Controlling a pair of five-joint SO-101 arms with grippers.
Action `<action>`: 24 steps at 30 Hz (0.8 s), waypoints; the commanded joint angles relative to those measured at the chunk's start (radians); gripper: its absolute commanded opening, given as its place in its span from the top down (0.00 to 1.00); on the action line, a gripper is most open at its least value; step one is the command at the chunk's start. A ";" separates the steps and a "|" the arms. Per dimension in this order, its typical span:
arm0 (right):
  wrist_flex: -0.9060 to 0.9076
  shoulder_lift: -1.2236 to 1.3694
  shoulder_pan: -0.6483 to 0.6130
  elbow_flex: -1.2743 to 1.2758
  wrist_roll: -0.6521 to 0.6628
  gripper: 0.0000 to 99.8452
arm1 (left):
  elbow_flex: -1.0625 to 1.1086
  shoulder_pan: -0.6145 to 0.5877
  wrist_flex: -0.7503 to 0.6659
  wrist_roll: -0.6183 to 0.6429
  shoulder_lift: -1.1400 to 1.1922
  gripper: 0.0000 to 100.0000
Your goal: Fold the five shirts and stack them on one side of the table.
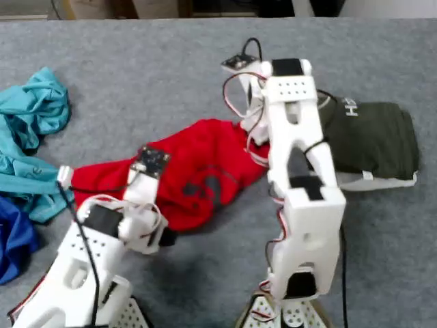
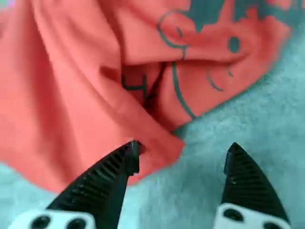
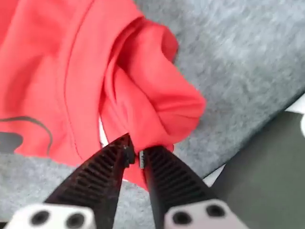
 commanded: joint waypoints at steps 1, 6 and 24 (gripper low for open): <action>0.038 0.022 0.010 -0.145 -0.011 1.00 | 0.035 -0.025 -0.158 0.060 0.084 0.71; 0.063 0.073 0.012 -0.251 -0.011 1.00 | -0.029 -0.060 -0.196 0.018 0.232 0.80; 0.064 0.196 0.018 -0.271 -0.005 1.00 | -0.489 -0.121 0.229 -0.072 0.268 0.98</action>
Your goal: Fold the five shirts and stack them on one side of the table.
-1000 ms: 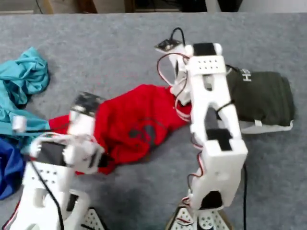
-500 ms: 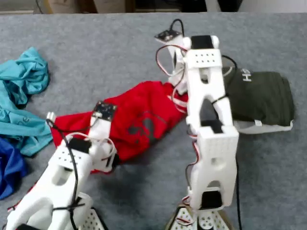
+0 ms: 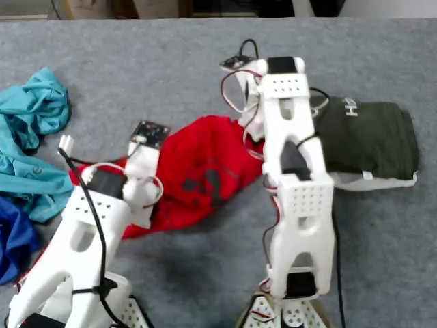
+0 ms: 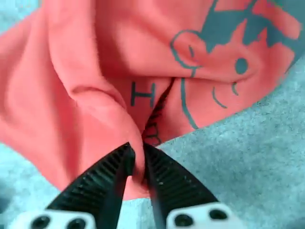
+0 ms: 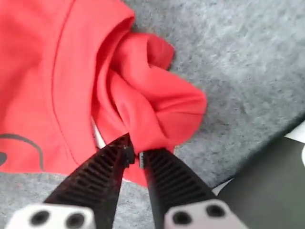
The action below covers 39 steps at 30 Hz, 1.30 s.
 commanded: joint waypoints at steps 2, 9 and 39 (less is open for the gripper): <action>0.020 -0.013 0.016 -0.041 -0.005 1.00 | -0.213 -0.150 0.110 -0.106 0.007 0.98; 0.023 -0.059 0.012 0.104 -0.005 1.00 | -0.471 -0.457 0.288 -0.376 0.010 0.98; 0.002 -1.063 0.007 0.661 0.270 0.83 | -0.055 -0.795 0.222 -0.873 0.010 0.98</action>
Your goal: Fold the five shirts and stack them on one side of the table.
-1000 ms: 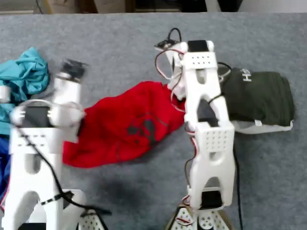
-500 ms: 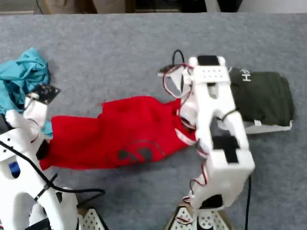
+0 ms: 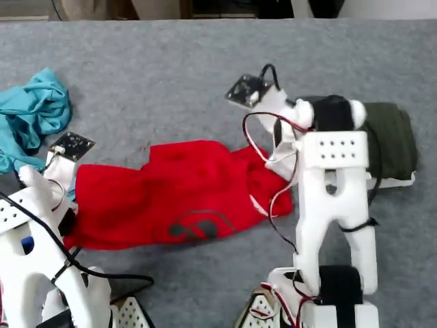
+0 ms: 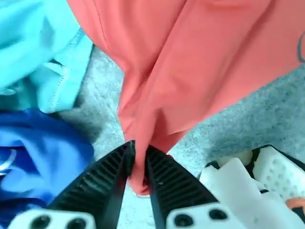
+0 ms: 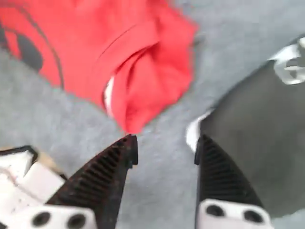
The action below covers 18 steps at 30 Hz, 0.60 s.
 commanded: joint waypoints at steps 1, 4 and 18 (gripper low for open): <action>-0.015 0.054 -0.068 -0.162 -0.091 0.83 | 0.017 -0.012 -0.011 -0.009 0.001 0.98; -0.064 0.266 -0.173 -0.312 -0.195 0.81 | 0.037 -0.012 -0.011 -0.009 -0.001 0.98; 0.020 1.291 -0.516 -1.305 -0.252 0.76 | 0.043 -0.012 -0.011 0.049 -0.001 0.98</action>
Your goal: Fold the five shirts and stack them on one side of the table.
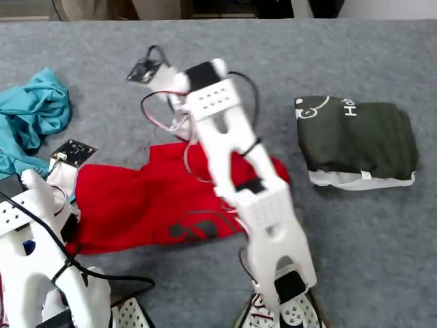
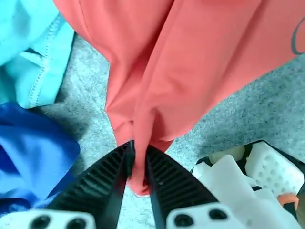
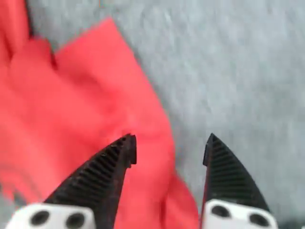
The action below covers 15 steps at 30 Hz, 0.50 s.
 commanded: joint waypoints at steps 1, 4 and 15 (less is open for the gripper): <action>0.020 0.148 -0.073 -0.228 -0.009 0.76 | -0.003 -0.009 -0.008 0.035 -0.001 0.98; 0.011 0.252 -0.110 -0.326 -0.009 0.76 | -0.003 -0.011 -0.006 0.038 -0.001 0.98; -0.060 0.418 -0.156 -0.377 -0.005 0.76 | -0.002 -0.015 0.002 0.038 -0.001 0.98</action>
